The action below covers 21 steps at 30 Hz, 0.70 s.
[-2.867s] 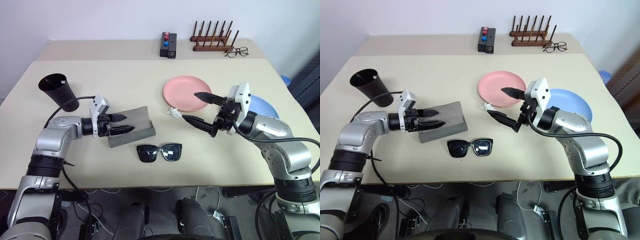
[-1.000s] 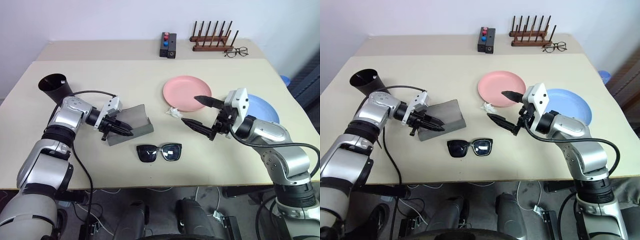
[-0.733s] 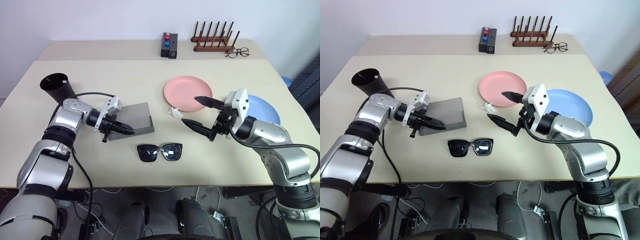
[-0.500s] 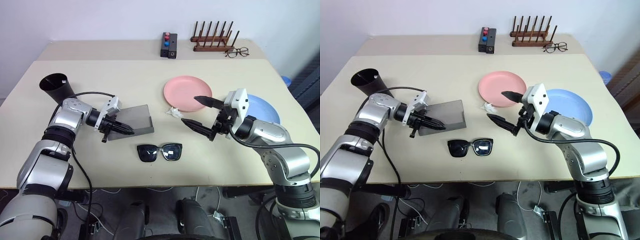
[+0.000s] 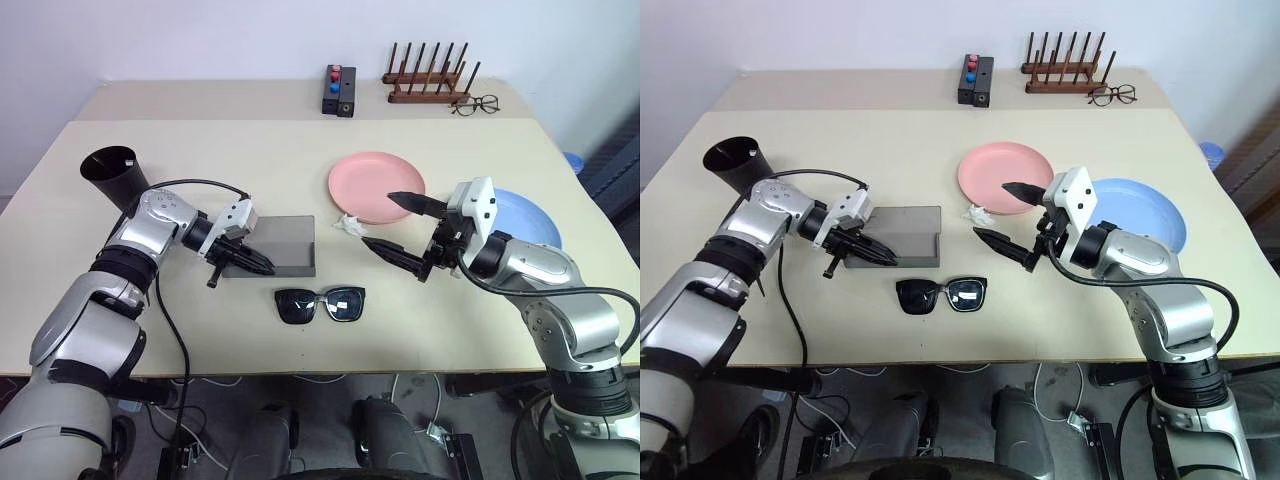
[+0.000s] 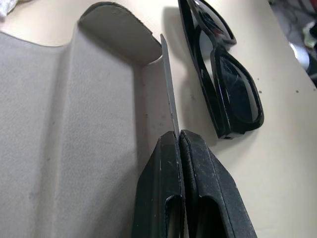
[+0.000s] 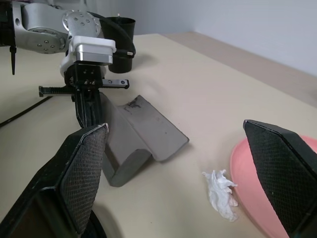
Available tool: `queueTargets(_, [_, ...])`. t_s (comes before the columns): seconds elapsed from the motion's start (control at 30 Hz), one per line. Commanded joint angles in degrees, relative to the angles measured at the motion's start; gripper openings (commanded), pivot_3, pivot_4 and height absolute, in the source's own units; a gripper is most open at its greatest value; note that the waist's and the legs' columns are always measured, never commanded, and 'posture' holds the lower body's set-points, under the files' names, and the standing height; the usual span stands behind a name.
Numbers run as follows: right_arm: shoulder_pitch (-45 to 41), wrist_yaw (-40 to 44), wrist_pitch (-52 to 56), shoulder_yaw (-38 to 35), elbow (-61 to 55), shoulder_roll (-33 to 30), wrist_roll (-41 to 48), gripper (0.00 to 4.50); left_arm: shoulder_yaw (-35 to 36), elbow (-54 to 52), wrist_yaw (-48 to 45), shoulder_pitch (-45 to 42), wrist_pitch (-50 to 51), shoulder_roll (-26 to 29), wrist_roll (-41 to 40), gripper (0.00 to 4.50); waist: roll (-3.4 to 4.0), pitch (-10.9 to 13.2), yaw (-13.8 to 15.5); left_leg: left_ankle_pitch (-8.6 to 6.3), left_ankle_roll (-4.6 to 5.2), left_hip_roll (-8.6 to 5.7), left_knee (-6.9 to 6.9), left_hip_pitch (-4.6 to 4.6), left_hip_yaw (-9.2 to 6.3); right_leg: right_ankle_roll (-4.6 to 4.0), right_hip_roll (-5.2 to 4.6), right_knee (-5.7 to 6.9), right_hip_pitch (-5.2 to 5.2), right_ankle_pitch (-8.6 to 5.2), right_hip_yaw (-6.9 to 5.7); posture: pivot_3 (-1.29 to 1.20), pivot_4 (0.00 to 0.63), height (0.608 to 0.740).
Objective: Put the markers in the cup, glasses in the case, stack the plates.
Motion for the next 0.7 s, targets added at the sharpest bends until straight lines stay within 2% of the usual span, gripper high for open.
queueTargets(0.03, [-0.2, -0.4, -0.2, -0.8, -2.5, 0.1, 0.6, 4.5, -0.4, 2.7, -0.2, -1.8, -1.4, -1.0, -0.2, 0.02, 0.0, 0.0, 0.0, 0.0, 0.0, 0.0, 0.0, 0.0, 0.0, 0.0, 0.0, 0.0, 0.0, 0.0, 0.0, 0.0, 0.15, 0.74])
queueTargets(0.27, [-0.2, -0.5, 0.0, -0.9, -2.7, -0.2, 0.9, 4.5, 0.8, 5.3, -0.2, -2.0, -0.5, -2.9, 0.4, 0.02, 0.0, 0.0, 0.1, 0.0, 0.01, -0.01, 0.01, 0.0, 0.0, 0.0, 0.0, 0.0, 0.03, 0.0, 0.0, 0.0, 0.15, 0.74])
queueTargets(0.37, [-0.5, -0.4, 0.2, -0.7, -2.6, -0.2, 0.9, 4.5, 0.8, 6.0, -0.2, -1.7, -2.3, -2.8, 1.4, 0.81, -0.01, 0.0, 0.0, 0.0, 0.01, -0.01, 0.02, 0.0, 0.0, 0.0, 0.0, 0.01, 0.03, 0.0, 0.0, 0.0, 0.15, 0.74])
queueTargets(0.6, [-1.6, 0.1, 0.3, 0.0, -1.9, 0.2, 0.8, 4.5, 3.0, 6.4, -0.2, -2.4, -3.9, -3.0, 1.3, 4.2, -0.02, 0.0, -0.1, -0.01, 0.02, 0.01, 0.01, 0.0, 0.0, 0.0, 0.02, -0.01, 0.02, 0.0, 0.0, 0.0, 0.15, 0.74])
queueTargets(0.63, [-1.7, 0.2, 0.3, 0.1, -1.8, 0.3, 0.8, 4.5, 3.8, 6.3, -0.2, -2.5, -4.6, -3.0, 1.2, 4.43, -0.02, 0.0, -0.1, -0.01, 0.03, 0.01, 0.01, 0.0, 0.0, 0.0, 0.03, -0.01, 0.02, 0.0, 0.0, 0.0, 0.15, 0.74])
queueTargets(0.7, [-2.0, 0.6, 0.3, 0.4, -1.6, 0.3, 0.7, 4.5, 5.2, 5.5, -0.2, -2.8, -4.6, -2.6, 0.7, 4.43, -0.02, 0.0, -0.1, -0.01, 0.03, 0.01, 0.01, 0.0, 0.0, 0.0, 0.03, -0.01, 0.01, 0.0, 0.0, 0.0, 0.15, 0.74])
